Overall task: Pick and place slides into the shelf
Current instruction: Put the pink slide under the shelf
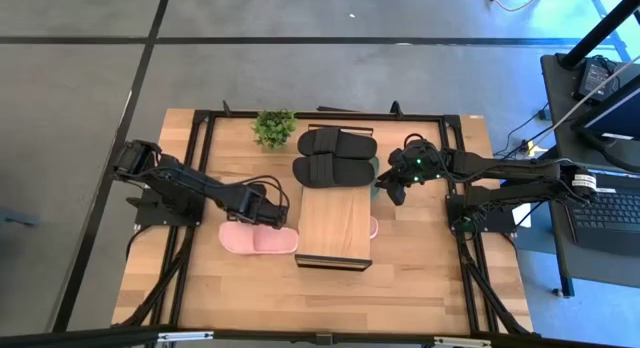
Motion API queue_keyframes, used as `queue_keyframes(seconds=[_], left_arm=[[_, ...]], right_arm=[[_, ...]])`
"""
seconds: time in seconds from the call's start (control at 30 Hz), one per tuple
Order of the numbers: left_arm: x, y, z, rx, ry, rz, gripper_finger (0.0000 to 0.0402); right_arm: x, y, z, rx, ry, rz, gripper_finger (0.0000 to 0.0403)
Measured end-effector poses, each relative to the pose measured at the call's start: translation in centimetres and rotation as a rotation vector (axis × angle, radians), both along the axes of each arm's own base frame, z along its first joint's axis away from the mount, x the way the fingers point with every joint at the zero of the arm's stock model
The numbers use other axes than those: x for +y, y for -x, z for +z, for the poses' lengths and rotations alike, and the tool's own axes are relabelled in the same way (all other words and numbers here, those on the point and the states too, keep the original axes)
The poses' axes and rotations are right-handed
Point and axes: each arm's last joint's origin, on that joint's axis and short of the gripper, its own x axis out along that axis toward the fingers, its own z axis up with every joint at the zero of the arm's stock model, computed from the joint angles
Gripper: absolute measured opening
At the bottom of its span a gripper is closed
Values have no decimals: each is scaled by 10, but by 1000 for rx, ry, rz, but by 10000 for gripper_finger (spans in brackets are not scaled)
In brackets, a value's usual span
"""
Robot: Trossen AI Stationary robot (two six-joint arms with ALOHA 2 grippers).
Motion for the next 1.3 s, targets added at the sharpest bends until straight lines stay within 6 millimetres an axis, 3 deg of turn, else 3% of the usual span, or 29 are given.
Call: queue_keyframes(seconds=[0.73, 1.13, 1.3], left_arm=[[-23, -1, 1, -59, 14, -115, 189], [-20, 2, 0, -24, -43, -105, 189], [-15, 16, 10, 45, -89, -107, 189]], right_arm=[[0, 0, 0, 0, 0, 0, 130], [0, 0, 0, 0, 0, 0, 130], [0, 0, 0, 0, -1, 0, 130]])
